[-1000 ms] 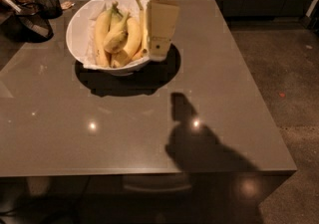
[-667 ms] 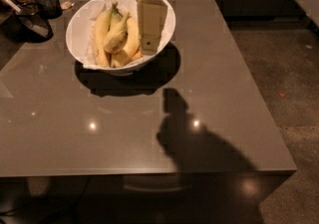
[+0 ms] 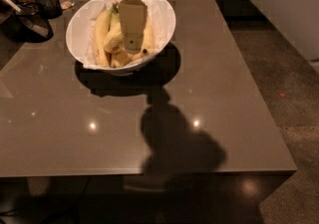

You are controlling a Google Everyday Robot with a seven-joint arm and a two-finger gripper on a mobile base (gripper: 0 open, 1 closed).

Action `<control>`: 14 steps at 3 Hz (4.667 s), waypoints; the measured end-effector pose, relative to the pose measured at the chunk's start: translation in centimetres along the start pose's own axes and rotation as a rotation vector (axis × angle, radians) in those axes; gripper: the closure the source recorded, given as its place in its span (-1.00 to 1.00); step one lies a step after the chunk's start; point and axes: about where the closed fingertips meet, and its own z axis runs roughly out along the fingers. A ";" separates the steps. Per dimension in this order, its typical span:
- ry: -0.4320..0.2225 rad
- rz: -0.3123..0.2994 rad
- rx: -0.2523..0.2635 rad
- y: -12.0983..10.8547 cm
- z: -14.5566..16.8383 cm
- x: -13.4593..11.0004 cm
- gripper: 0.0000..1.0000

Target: Pick banana from white bowl

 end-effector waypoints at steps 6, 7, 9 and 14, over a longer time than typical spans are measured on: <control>-0.074 -0.073 -0.103 -3.8 5.1 -7.6 -0.54; -0.086 -0.076 -0.146 -3.8 6.4 -8.2 -0.58; -0.062 -0.035 -0.210 -4.0 9.1 -7.6 -0.58; -0.023 0.048 -0.310 -4.5 13.1 -5.1 -0.33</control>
Offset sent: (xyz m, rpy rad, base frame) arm -0.0158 0.0180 -0.0199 -0.2350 0.1690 0.0575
